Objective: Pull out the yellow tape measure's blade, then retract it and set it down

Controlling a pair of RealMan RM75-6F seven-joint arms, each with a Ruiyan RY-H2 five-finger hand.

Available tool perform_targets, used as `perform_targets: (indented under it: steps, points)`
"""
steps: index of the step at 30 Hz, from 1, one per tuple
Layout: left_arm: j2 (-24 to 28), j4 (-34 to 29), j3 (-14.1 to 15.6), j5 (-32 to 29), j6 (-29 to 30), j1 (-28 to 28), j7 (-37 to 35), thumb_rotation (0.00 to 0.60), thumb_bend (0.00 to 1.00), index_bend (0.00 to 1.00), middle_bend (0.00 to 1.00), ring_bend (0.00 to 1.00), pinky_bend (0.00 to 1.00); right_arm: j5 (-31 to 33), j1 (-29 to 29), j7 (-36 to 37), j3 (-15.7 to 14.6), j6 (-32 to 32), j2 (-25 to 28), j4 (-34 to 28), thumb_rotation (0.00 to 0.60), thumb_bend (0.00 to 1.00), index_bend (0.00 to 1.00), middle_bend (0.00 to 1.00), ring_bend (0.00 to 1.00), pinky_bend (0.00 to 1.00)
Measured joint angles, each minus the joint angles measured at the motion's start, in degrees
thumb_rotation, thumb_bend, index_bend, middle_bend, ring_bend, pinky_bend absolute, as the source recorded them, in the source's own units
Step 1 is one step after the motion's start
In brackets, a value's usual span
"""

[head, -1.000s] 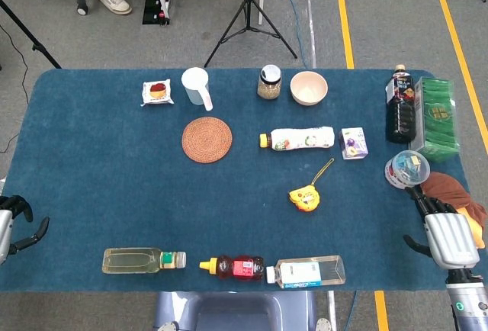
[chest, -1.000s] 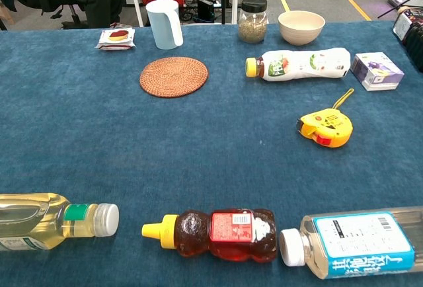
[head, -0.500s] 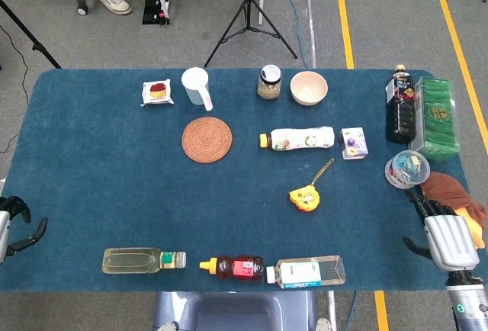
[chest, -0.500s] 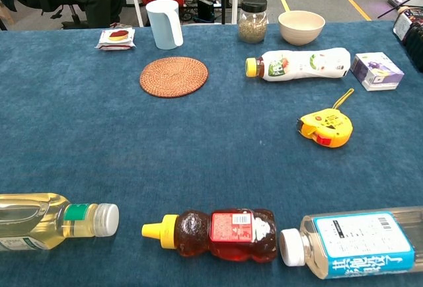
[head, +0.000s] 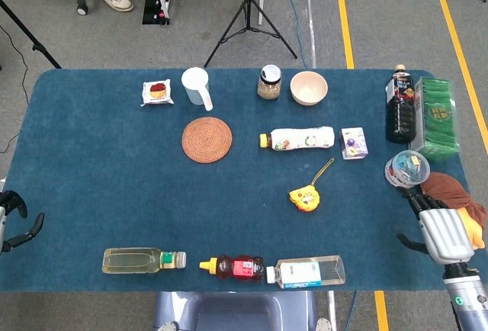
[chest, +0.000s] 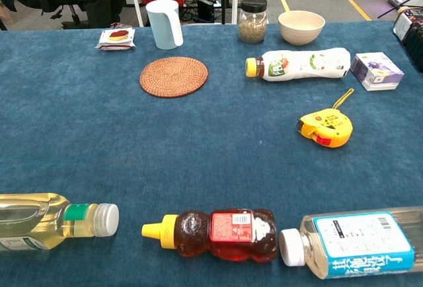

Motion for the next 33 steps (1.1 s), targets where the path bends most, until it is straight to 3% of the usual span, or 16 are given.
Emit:
perform_targets:
  steps: [8,19,27,33]
  points:
    - [1.3,-1.9,-1.8,-1.7,-1.8,-2.0,1.2,0.302,0.32,0.6,0.46,0.38,0.36,-1.0,7.0,3.1,1.2,-9.2,2.4,-0.9,0.6,0.24,0.23,0.32,0.32,0.39]
    - [1.9,-3.4,-3.1,-3.8,-4.9,-4.6,3.7,0.304,0.32,0.6,0.46,0.38,0.36,0.1,18.8,6.2,3.4,-24.4,4.0,-1.7,0.6,0.24,0.24,0.32,0.32,0.39]
    - [2.3,-4.2,-4.3,-6.1,-6.5,-6.5,5.3,0.307,0.32,0.6,0.46,0.38,0.36,2.0,26.2,7.6,3.6,-34.2,-0.6,2.2,0.6,0.24,0.24,0.32,0.32,0.39]
    - [2.5,-4.3,-5.0,-7.3,-7.0,-7.3,5.5,0.305,0.32,0.6,0.46,0.38,0.36,2.8,28.8,7.7,3.2,-37.0,-3.2,4.8,0.6,0.24,0.24,0.32,0.31,0.37]
